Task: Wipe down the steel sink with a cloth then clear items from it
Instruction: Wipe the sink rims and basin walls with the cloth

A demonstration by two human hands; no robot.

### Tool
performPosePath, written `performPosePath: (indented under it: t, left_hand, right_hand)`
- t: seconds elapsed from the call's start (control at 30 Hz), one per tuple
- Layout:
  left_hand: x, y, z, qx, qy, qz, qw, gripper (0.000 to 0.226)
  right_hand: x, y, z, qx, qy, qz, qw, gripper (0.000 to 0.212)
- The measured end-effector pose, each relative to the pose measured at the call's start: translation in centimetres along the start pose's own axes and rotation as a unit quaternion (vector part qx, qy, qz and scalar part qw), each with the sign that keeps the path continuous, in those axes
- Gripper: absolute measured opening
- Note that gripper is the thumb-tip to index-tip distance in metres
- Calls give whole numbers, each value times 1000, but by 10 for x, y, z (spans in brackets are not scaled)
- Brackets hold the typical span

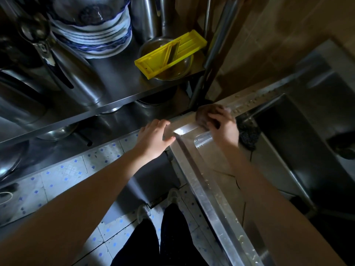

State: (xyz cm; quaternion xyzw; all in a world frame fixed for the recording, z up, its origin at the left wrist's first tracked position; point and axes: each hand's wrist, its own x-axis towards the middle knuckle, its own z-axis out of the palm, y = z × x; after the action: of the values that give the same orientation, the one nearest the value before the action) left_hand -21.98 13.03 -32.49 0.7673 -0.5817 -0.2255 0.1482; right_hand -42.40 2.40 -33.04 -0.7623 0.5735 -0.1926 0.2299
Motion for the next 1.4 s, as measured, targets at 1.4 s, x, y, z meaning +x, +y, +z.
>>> performPosePath:
  t: [1.4]
  left_hand:
    - [39, 38, 14, -7, 12, 37, 999, 26]
  right_hand:
    - [-34, -6, 18, -29, -82, -87, 992, 24]
